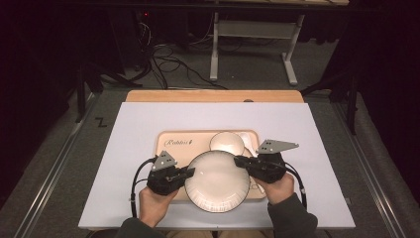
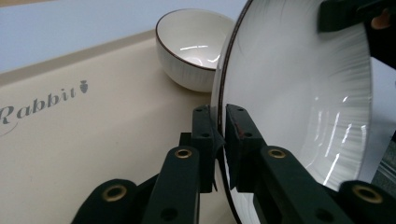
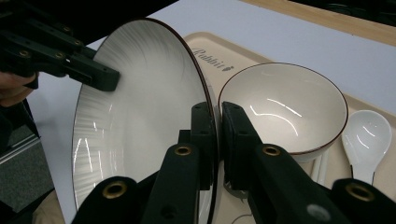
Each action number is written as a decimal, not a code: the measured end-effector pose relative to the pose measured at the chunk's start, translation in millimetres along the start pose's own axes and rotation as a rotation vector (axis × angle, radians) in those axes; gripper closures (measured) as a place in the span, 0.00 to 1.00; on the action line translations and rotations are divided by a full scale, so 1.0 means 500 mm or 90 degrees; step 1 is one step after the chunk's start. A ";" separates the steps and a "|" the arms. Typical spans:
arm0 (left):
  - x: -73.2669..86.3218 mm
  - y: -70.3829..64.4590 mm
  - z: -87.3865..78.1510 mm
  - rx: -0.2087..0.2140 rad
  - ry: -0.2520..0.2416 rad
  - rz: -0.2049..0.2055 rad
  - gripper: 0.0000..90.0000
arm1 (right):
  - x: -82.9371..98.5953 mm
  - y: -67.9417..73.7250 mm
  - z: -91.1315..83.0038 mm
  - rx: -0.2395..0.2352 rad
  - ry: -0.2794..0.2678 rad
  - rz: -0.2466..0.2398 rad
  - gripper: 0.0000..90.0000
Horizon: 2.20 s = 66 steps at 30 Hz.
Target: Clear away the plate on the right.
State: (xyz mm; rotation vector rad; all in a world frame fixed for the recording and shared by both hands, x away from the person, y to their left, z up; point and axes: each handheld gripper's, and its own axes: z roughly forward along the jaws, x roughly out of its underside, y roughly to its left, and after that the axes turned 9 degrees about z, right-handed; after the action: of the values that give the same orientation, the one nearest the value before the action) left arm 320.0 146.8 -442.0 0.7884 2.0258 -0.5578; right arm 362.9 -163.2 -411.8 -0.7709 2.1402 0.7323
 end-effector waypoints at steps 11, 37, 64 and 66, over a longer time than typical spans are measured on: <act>-0.010 0.005 -0.030 -0.032 -0.032 0.012 0.96 | 0.000 0.006 0.019 -0.010 0.016 -0.003 0.95; -0.009 0.036 -0.068 -0.054 -0.059 -0.024 0.95 | 0.064 -0.053 -0.099 0.093 -0.005 0.008 0.49; 0.008 0.084 -0.104 -0.073 -0.066 -0.074 0.95 | 0.185 -0.206 -0.141 0.243 -0.033 0.140 0.48; 0.011 0.092 -0.111 -0.077 -0.068 -0.084 0.95 | 0.187 -0.208 -0.141 0.247 -0.030 0.137 0.48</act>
State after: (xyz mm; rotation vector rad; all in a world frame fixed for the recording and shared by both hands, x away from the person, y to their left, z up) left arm 319.0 216.0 -422.0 0.5440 2.0026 -0.5346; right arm 354.0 -307.9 -471.6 -0.3195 2.2481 0.4130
